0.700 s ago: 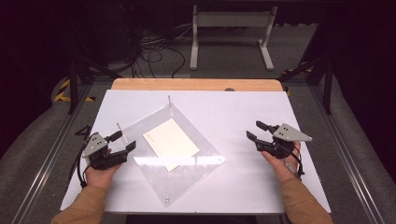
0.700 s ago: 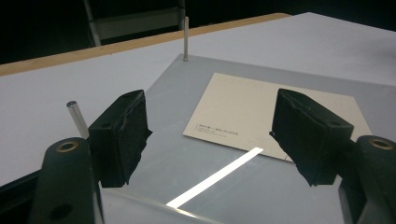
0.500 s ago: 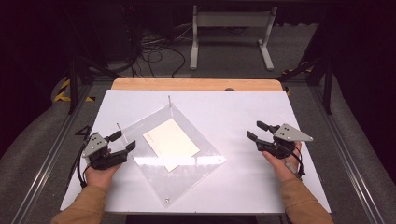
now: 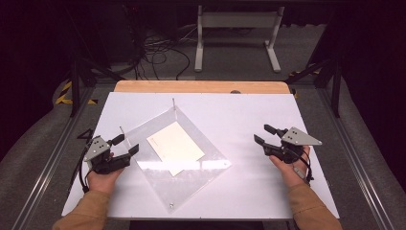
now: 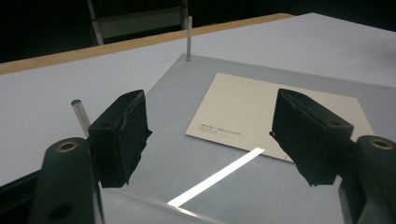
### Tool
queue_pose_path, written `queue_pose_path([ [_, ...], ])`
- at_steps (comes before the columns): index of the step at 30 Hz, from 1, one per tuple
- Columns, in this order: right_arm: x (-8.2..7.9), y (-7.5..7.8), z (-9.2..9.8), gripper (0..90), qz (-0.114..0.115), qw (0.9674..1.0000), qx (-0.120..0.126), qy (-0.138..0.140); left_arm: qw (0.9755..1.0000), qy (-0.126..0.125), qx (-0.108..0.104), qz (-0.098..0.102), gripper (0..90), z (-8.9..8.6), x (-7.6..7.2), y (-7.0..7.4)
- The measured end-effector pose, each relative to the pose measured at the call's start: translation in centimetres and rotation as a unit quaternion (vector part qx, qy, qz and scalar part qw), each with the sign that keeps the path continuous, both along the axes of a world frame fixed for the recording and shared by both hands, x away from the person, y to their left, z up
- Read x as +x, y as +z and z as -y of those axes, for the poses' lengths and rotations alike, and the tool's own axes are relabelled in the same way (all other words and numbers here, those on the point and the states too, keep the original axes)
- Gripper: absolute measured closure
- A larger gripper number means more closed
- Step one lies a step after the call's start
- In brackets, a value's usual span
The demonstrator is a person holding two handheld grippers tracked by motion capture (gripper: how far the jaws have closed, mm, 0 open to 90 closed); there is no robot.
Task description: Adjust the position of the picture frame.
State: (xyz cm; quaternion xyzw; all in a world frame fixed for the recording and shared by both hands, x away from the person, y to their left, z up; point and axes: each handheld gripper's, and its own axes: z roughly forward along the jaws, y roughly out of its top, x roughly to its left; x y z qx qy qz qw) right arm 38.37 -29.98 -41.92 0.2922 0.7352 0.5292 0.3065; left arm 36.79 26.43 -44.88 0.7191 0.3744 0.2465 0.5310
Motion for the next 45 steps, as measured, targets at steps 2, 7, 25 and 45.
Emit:
queue_pose_path([
  [2, 0.0, 0.0, 0.0, 43.3, 0.000, 1.0000, 0.000, 0.001, 1.0000, 0.000, 0.001, -0.001, 27.1, 0.0, 0.0, 0.0],
  [7, 0.0, 0.0, -0.1, 43.4, 0.000, 1.0000, -0.002, 0.003, 1.0000, 0.001, 0.002, -0.002, 27.2, 0.0, 0.0, 0.0],
  [25, 0.0, 0.0, -0.2, 43.4, 0.000, 1.0000, -0.005, 0.005, 0.9952, 0.048, 0.008, -0.085, 40.8, -0.4, 0.6, -0.1],
  [45, 0.0, 0.2, -1.0, 55.2, -0.018, 0.9994, -0.014, 0.027, 0.9694, 0.118, 0.049, -0.210, 89.5, -3.9, 3.9, 0.0],
])
